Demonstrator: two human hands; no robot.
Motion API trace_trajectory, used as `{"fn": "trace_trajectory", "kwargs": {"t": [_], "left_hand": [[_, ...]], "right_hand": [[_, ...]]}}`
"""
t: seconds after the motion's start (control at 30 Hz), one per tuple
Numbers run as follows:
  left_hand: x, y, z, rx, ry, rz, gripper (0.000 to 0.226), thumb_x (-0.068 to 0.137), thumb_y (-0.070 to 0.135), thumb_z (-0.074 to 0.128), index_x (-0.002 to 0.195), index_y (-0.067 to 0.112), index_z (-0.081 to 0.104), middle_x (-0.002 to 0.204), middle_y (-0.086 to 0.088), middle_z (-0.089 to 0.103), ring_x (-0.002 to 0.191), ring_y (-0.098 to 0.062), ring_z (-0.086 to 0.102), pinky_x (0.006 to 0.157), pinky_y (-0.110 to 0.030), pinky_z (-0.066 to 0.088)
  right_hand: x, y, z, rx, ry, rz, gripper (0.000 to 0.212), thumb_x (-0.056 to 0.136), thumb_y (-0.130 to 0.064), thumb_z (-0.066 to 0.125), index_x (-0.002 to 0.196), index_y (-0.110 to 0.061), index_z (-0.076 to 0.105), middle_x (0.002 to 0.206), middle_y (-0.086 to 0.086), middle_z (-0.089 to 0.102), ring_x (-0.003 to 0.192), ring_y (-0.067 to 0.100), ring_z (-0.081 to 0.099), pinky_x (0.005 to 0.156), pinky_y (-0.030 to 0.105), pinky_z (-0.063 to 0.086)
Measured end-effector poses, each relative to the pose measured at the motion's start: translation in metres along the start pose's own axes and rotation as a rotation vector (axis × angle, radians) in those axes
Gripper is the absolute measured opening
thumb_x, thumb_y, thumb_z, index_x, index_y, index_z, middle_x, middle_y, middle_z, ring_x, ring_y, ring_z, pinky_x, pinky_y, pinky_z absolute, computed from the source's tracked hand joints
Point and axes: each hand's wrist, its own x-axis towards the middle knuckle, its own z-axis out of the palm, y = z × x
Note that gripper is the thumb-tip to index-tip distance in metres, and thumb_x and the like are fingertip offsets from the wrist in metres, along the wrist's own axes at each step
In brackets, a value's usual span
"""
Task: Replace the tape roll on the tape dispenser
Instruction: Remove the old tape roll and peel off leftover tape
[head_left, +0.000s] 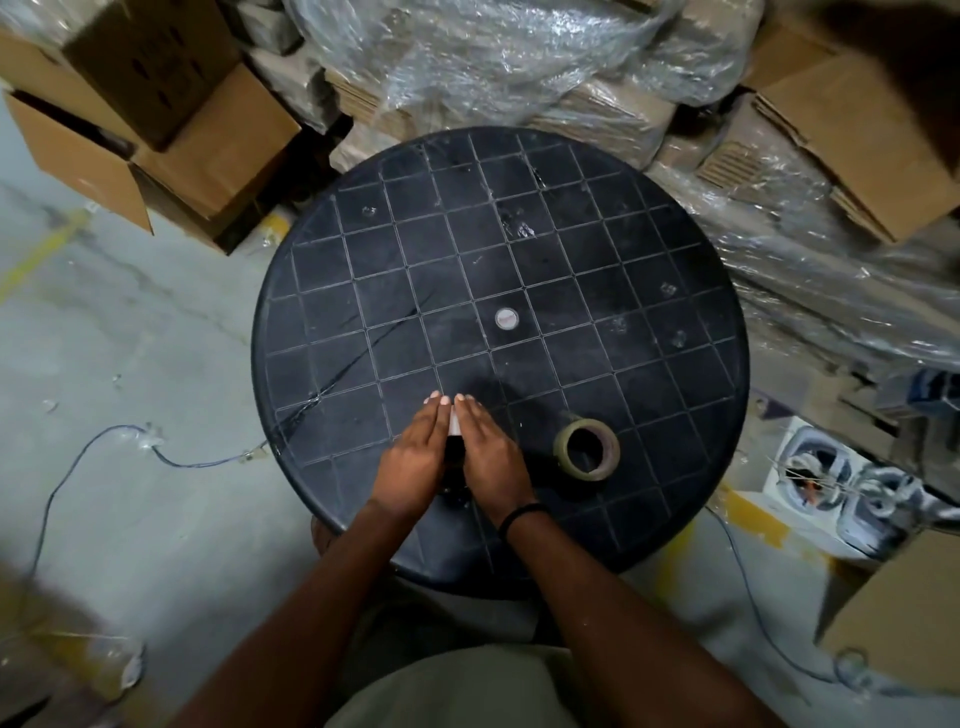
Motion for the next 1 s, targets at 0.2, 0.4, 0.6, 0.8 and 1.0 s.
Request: {"fn": "trace_trajectory", "kwargs": {"t": [0.2,0.4,0.6,0.8,1.0], "left_hand": [[0.004,-0.008,-0.002,0.031,0.000,0.103,0.093,0.058,-0.004,0.086,0.141,-0.005,0.045,0.139,-0.023,0.054,0.128,-0.035,0.055,0.086,-0.040,0.059],[0.007,-0.003,0.001,0.035,0.051,0.186,0.070,0.073,-0.006,0.073,0.139,-0.006,0.048,0.136,-0.024,0.055,0.125,-0.035,0.056,0.089,-0.039,0.058],[0.014,-0.005,0.012,0.014,0.200,0.211,0.054,0.078,-0.001,0.074,0.130,-0.003,0.060,0.132,-0.019,0.062,0.119,-0.029,0.063,0.080,-0.033,0.057],[0.030,-0.001,0.000,0.062,0.187,0.120,0.053,0.083,0.013,0.042,0.132,0.003,0.059,0.126,-0.013,0.066,0.092,-0.030,0.072,0.057,-0.032,0.056],[0.031,0.012,-0.006,-0.039,0.071,0.068,0.054,0.086,0.014,0.054,0.138,0.002,0.051,0.136,-0.019,0.054,0.114,-0.036,0.059,0.090,-0.041,0.053]], "right_hand": [[0.010,0.005,-0.009,0.043,-0.043,-0.043,0.058,0.087,0.006,0.044,0.144,0.000,0.044,0.148,0.021,0.047,0.141,0.031,0.043,0.113,0.044,0.041],[0.001,0.008,-0.001,0.052,0.138,-0.024,0.049,0.092,-0.014,0.035,0.133,-0.002,0.059,0.135,0.017,0.062,0.128,0.029,0.057,0.109,0.041,0.046],[0.003,0.011,0.010,0.076,0.227,0.052,0.052,0.084,-0.002,0.038,0.128,-0.003,0.064,0.131,0.016,0.065,0.125,0.030,0.060,0.106,0.042,0.049],[0.017,0.020,-0.003,0.093,0.177,-0.011,0.044,0.089,0.002,0.055,0.132,-0.005,0.062,0.137,0.013,0.061,0.129,0.024,0.057,0.109,0.036,0.045],[0.012,0.021,-0.012,0.251,0.231,0.091,0.053,0.078,0.010,0.056,0.128,-0.006,0.064,0.134,0.013,0.064,0.127,0.021,0.058,0.110,0.037,0.044]]}}
